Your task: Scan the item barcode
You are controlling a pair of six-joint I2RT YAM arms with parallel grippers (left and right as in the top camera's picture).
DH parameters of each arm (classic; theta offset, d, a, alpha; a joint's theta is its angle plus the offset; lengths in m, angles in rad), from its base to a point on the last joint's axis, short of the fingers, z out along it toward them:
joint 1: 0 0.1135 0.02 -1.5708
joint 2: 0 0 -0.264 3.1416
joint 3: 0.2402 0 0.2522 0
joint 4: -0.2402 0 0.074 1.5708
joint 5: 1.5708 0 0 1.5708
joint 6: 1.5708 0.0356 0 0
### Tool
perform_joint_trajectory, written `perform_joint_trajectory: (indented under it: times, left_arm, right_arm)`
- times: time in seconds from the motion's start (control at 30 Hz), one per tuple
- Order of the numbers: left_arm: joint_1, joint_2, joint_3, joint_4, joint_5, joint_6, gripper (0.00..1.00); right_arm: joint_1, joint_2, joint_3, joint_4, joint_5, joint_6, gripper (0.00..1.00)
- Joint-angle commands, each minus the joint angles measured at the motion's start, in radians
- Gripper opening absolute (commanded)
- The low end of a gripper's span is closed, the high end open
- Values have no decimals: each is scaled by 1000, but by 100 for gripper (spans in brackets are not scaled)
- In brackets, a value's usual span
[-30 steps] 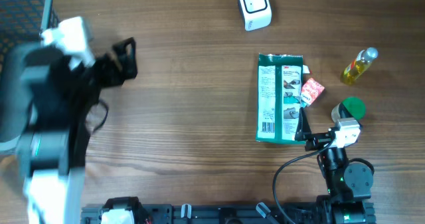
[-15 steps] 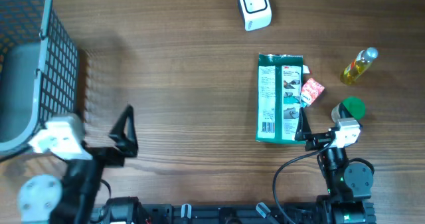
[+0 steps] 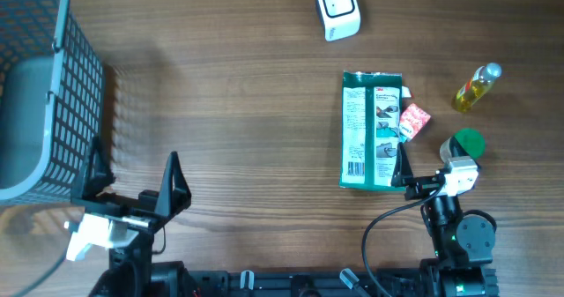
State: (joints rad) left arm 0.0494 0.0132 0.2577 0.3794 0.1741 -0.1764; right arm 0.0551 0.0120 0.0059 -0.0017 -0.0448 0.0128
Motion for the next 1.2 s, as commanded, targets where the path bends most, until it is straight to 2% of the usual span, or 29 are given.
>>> perform_joint_trajectory:
  times: [0.0,0.17,0.27,0.37,0.43,0.6,1.17]
  left_arm:
    - [10,-10,-133,142,-61,13,100]
    - [10,-10,-252,72,-98,13,100]
    - [10,-10,-252,-94,-117,13,100]
    - [10,-10,-252,-360,-134,13,100]
    - [8,-10,-252,-460,-131,13,100]
    - [7,-10,-252,-455,-97,165,100]
    - [7,-7,-252,-451,-97,169,100]
  right_arm:
    - [-4,-8,-1,2,-13,-12,100]
    - [-4,-8,-1,3,-13,-12,100]
    - [-4,-8,-1,3,-13,-12,100]
    - [-4,-8,-1,3,-13,-12,100]
    - [-4,-8,-1,2,-13,-12,100]
    - [-4,-8,-1,3,-13,-12,100]
    - [-4,-8,-1,3,-13,-12,100]
